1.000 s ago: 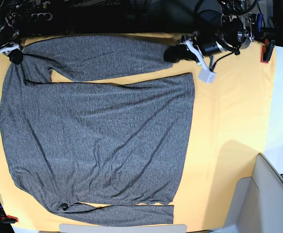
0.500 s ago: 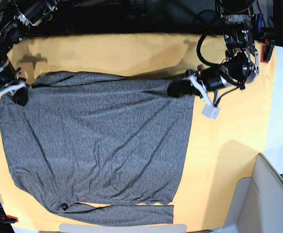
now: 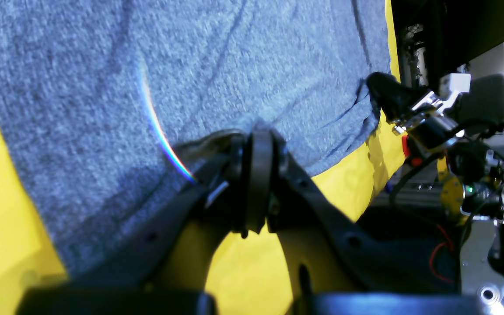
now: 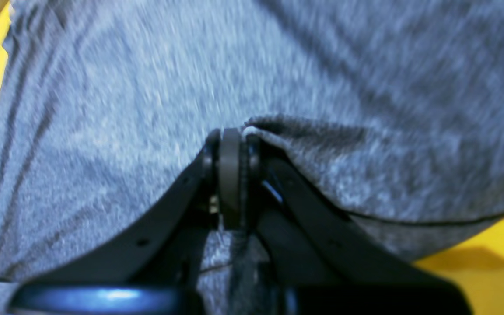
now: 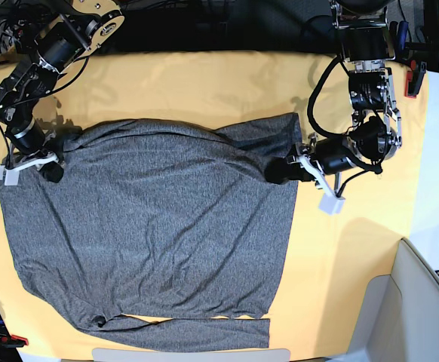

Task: Fold the T-shirt properly
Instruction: 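Lift the shoulder corners with both grippers and pull them apart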

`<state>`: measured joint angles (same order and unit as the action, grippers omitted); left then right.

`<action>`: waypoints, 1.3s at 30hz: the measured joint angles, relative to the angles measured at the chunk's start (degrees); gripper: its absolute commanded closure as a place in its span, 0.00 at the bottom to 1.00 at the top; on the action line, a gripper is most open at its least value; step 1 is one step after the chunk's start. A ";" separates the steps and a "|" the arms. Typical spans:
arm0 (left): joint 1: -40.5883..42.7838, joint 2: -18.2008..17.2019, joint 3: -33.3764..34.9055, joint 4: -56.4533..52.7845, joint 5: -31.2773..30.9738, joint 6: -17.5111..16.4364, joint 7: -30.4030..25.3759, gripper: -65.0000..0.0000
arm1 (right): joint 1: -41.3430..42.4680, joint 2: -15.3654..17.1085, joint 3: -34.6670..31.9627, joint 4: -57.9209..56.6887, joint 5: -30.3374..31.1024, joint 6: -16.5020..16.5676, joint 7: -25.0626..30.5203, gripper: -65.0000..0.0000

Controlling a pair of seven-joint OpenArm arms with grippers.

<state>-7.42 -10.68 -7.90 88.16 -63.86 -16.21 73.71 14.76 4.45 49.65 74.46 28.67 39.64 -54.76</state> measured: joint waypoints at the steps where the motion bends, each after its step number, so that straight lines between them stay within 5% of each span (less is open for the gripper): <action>1: 0.11 -0.09 -1.79 0.00 -0.02 0.04 -0.09 0.99 | 0.02 0.13 0.04 0.09 0.04 0.00 0.00 1.00; 17: 2.01 -0.42 -3.61 -3.69 0.37 0.09 -0.13 0.98 | 0.02 1.86 0.31 -0.17 0.15 0.00 0.17 1.00; 20: 1.68 -0.42 -3.54 -5.53 0.17 0.07 -0.02 0.90 | 0.00 1.88 0.24 -0.24 0.17 0.00 0.20 0.98; 24: 1.60 -1.49 -0.04 -7.63 0.44 0.09 -0.04 0.70 | -0.02 1.90 -0.02 -0.24 0.13 0.00 0.17 0.78; 31: 1.68 -1.88 1.20 -7.61 0.22 0.07 -0.28 0.68 | -1.62 2.01 -0.02 -0.20 0.33 -0.02 0.28 0.34; 39: 2.58 -1.88 1.20 -7.39 0.11 0.07 -0.26 0.68 | -4.50 4.94 0.57 8.37 0.39 -0.02 -0.02 0.28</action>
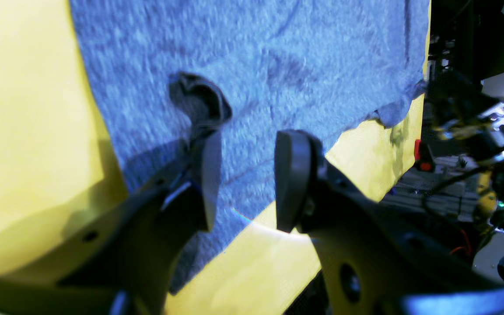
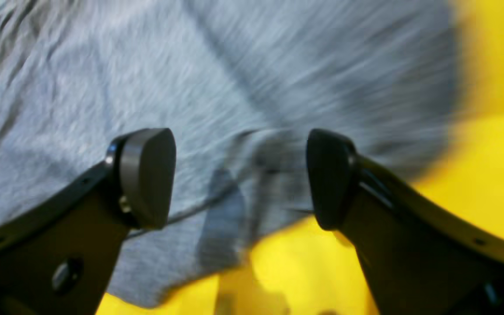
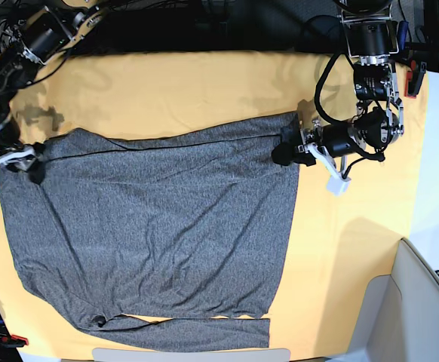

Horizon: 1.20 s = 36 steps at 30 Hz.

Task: Fold the T-shirt properly
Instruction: 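Lift the shoulder corners with both grippers and pull them apart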

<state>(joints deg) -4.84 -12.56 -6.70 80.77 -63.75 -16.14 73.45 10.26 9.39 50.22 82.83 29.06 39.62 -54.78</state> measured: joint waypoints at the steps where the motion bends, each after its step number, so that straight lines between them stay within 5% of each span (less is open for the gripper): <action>1: 0.50 0.02 0.02 0.02 0.11 0.00 0.02 0.68 | -0.74 0.09 0.13 1.60 0.31 0.00 -0.04 0.28; 8: 0.68 0.00 0.24 0.00 0.09 0.02 -0.02 0.68 | -3.61 -0.85 7.85 4.11 10.75 0.04 -0.24 0.28; 14: 0.81 -1.44 0.28 0.00 0.17 0.02 0.04 0.68 | -3.63 -1.81 16.11 -10.91 19.67 -2.36 -0.83 0.28; 23: 0.83 -1.42 0.28 0.11 0.11 0.02 0.07 0.68 | 1.20 0.28 16.83 -18.93 20.41 -2.67 -0.57 0.28; 27: 0.83 -1.36 0.28 0.11 0.04 0.02 0.09 0.68 | 2.95 0.37 16.76 -19.10 20.22 -10.05 0.66 0.28; 36: 0.83 -1.42 0.28 0.11 0.09 0.02 0.24 0.68 | 4.52 -0.72 16.63 -18.51 19.39 -19.98 5.90 0.28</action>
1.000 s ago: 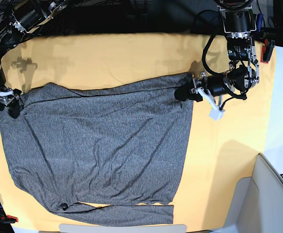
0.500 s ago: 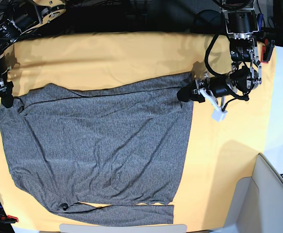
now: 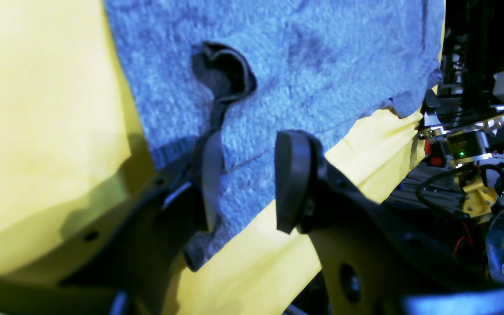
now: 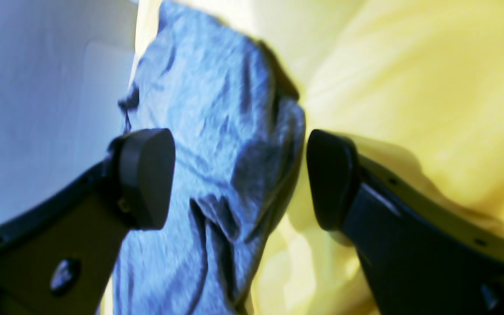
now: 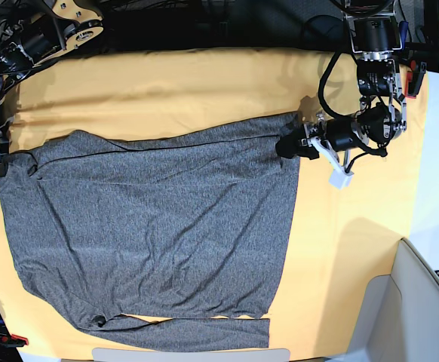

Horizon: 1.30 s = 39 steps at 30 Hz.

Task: Fold the T-shirt properly
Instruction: 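Lift the shoulder corners with both grippers and pull them apart, then lower the shirt and release the corner from the right gripper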

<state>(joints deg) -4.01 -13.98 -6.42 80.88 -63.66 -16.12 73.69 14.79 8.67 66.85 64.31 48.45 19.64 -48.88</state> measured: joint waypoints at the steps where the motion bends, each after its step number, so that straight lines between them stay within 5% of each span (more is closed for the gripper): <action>1: 0.02 0.02 0.00 0.00 0.00 0.00 0.00 0.68 | 0.22 -0.04 0.02 0.13 -0.04 -2.08 0.33 0.28; 6: 0.00 0.00 0.00 0.00 -0.04 0.00 0.00 0.68 | 1.95 -0.57 0.15 1.09 -0.04 -14.47 2.25 0.28; 10: 0.74 0.00 0.00 -0.02 0.02 0.00 -0.17 0.68 | 2.05 -2.05 0.09 2.73 1.01 -20.15 5.68 0.28; 27: 1.81 0.02 -0.07 0.00 -0.20 0.02 2.71 0.68 | -3.91 -8.63 -2.19 12.79 2.73 -23.82 5.31 0.29; 39: 4.52 0.02 -0.24 3.41 -0.20 0.02 3.69 0.68 | -8.31 -9.64 -2.73 16.26 7.06 -28.48 3.28 0.29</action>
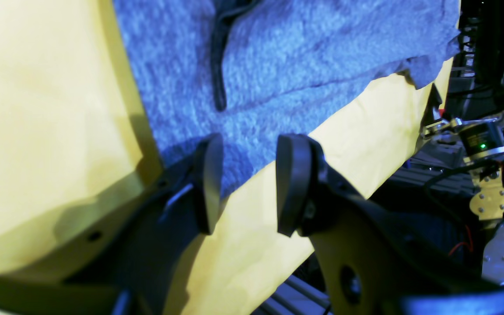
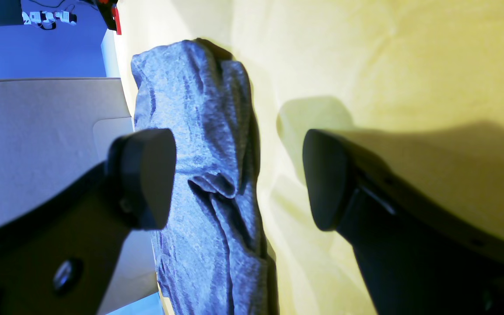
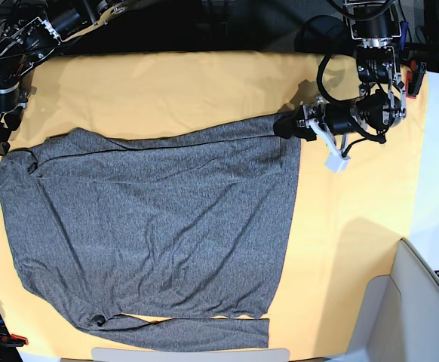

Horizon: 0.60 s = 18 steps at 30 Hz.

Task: Fold the T-shirt properly
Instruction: 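Lower the shirt and release the corner from the right gripper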

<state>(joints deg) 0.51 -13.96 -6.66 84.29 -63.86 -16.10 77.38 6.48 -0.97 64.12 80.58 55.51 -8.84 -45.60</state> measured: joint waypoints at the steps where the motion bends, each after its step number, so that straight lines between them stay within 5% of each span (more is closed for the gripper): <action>1: 0.20 0.00 0.00 0.04 0.02 0.00 -0.02 0.68 | -0.13 0.00 0.00 0.00 0.04 0.00 0.02 0.29; 4: 0.59 0.00 0.00 0.04 0.02 0.02 0.22 0.68 | -1.05 0.02 -0.17 0.00 0.46 0.68 0.00 0.29; 13: 2.27 0.00 -0.04 0.15 -0.68 0.00 -0.07 0.69 | -4.90 0.48 -0.76 -2.03 0.83 11.28 -1.92 0.29; 18: 4.74 0.02 0.00 3.19 -0.39 0.02 -0.85 0.69 | -7.34 0.20 -0.76 -2.03 5.18 14.38 -1.66 0.29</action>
<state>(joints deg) 5.26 -13.93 -6.66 87.48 -64.25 -16.08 76.53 -0.86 -0.78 63.35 78.54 60.69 5.54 -47.27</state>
